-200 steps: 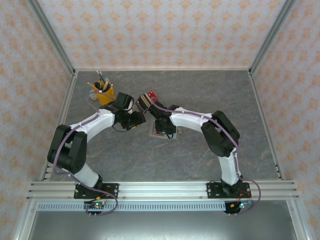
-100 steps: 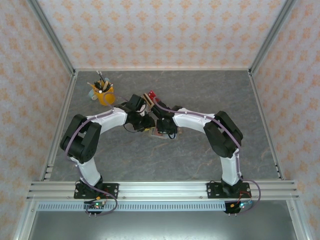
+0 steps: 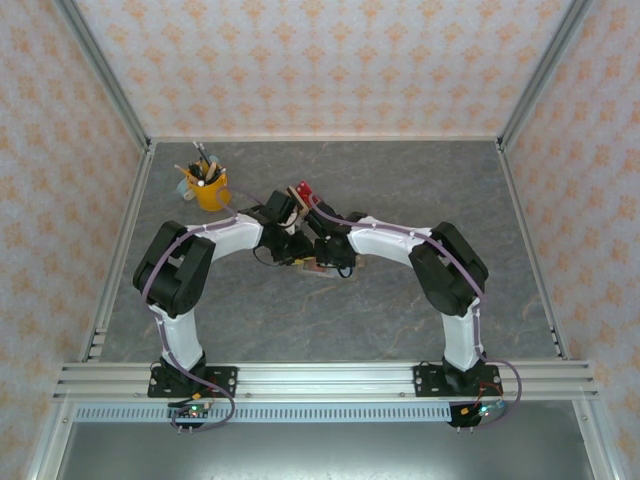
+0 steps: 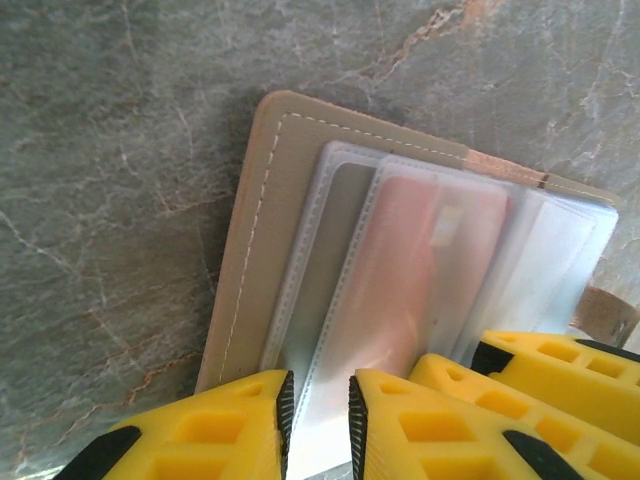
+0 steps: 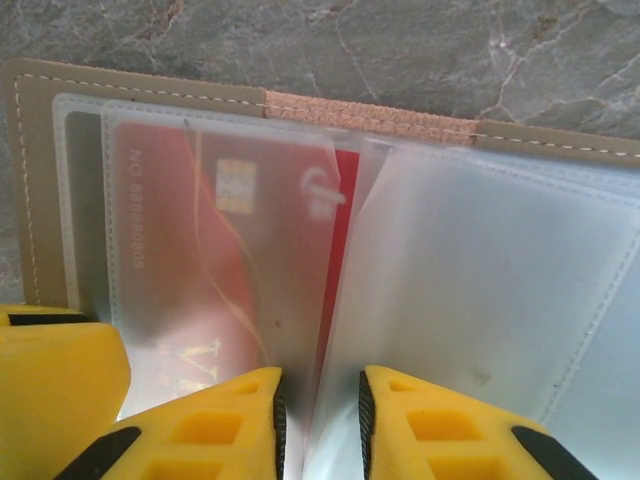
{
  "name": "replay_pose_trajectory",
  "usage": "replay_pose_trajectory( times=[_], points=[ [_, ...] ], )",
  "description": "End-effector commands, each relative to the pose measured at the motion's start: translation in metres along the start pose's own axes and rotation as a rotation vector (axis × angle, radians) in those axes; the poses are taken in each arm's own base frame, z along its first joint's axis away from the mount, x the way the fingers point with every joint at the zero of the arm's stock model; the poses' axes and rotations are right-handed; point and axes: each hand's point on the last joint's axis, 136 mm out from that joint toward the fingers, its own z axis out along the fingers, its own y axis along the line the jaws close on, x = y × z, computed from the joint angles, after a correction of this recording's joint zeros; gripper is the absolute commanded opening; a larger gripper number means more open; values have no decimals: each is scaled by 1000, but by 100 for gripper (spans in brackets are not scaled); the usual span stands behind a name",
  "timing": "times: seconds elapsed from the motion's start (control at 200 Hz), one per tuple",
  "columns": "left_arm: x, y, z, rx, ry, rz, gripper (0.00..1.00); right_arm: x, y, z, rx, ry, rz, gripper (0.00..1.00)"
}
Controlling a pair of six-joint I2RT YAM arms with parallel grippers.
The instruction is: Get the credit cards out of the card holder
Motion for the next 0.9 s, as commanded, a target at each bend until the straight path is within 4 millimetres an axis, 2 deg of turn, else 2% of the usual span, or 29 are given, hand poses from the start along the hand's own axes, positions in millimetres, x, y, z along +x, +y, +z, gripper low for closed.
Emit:
replay_pose_trajectory(
  times=[0.0,0.22,0.375,0.39,0.425,0.891],
  points=[
    [-1,2,2,-30,6,3,25,17,-21,9,58,56,-7,26],
    [2,8,7,-46,26,-6,25,20,-14,10,-26,82,2,25],
    [4,7,7,-35,34,-9,26,19,-16,11,-56,93,28,25],
    [6,13,14,-49,52,-18,26,20,-16,12,-57,95,31,25],
    [7,14,16,-51,57,-20,26,20,-17,12,-63,98,36,24],
    [12,15,19,-59,103,-7,29,19,-19,15,-146,121,99,23]
  ],
)
